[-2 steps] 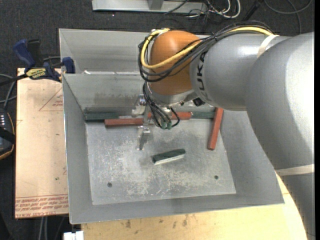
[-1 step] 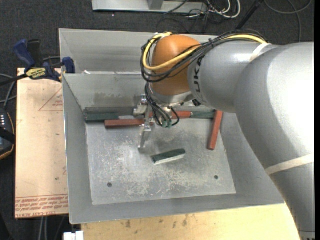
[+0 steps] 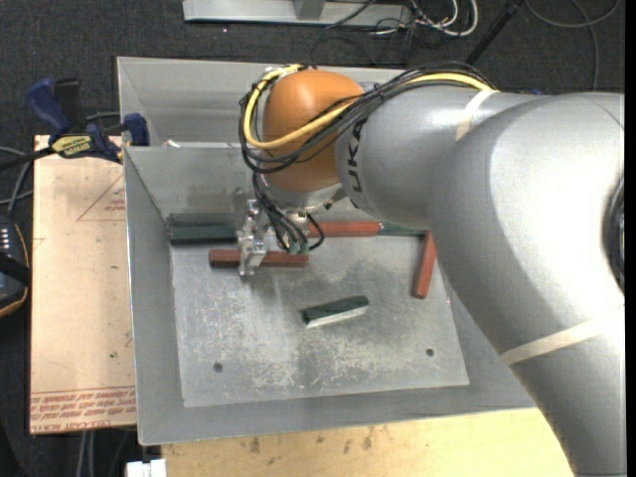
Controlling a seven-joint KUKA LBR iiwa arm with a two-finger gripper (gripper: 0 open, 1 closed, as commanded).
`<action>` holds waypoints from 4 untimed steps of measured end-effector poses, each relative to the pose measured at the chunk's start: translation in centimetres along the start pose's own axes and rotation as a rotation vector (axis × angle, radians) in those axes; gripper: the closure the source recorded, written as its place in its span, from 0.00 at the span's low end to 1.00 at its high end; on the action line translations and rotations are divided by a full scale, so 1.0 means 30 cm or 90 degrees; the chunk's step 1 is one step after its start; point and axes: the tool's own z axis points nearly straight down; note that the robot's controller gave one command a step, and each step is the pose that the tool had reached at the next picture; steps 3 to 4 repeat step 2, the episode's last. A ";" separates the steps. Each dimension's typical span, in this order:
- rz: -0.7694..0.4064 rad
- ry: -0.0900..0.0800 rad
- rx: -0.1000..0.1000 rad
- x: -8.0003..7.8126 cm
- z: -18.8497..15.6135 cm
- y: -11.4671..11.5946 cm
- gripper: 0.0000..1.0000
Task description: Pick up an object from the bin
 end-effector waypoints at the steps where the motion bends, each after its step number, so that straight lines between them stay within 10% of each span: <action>1: 0.000 0.000 0.000 0.000 0.000 0.000 1.00; 2: 0.002 0.012 0.003 0.008 -0.481 0.047 1.00; 4: 0.002 0.012 0.003 0.008 -0.481 0.047 1.00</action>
Offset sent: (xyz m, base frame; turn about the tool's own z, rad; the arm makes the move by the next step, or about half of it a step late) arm -0.0074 0.0123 0.1432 0.0041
